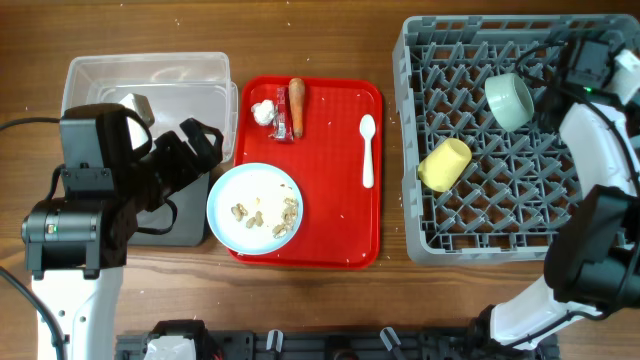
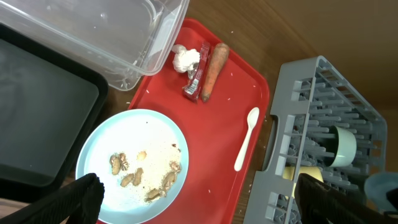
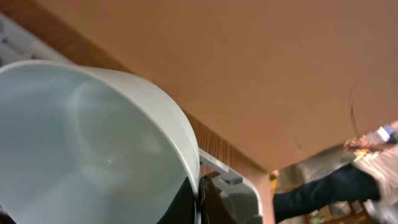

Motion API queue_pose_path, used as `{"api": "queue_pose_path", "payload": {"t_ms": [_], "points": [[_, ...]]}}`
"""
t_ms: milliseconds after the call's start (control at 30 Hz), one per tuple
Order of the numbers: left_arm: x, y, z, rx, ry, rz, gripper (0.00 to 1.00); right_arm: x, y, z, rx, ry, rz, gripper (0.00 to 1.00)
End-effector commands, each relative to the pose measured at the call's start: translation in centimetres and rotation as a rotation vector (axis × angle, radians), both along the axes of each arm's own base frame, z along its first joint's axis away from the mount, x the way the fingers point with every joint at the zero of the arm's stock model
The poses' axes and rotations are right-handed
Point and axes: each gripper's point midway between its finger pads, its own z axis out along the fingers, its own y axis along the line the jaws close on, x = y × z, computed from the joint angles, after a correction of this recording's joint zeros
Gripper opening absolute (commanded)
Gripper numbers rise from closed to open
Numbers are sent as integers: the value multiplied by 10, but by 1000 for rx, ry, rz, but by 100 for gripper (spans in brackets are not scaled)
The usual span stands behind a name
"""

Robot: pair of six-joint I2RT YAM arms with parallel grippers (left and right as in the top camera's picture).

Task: Sort waste into correct bins and load items into the dishwasher rack
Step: 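Place the light blue bowl in the rack beside the teal bowl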

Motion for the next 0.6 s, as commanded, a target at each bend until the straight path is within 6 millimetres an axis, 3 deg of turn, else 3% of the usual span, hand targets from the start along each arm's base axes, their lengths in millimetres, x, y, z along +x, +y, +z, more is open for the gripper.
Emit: {"api": "queue_pose_path", "payload": {"t_ms": [0, 100, 133, 200, 267, 400, 467, 567], "points": [[2, 0, 4, -12, -9, 8, 100, 30, 38, -7, 14, 65, 136, 4], [1, 0, 3, -12, -5, 8, 100, 53, 79, -10, 23, 66, 248, 5], [0, 0, 2, -12, 1, 8, 100, 56, 85, -10, 22, 67, 264, 9], [-4, 0, -1, -12, 22, 8, 100, 57, 89, -8, 8, 84, 273, 4], [-5, 0, -2, -12, 29, 8, 100, 48, 72, 15, -104, 91, 187, 4], [-5, 0, -2, -12, 28, 8, 100, 36, 27, 29, -133, 113, 99, 4], [-3, 0, -1, -12, 21, 8, 100, 32, 13, 25, -105, 108, 90, 4], [-2, 0, 0, -12, 15, 8, 100, 40, 10, 9, -49, 138, 145, 4]]}}
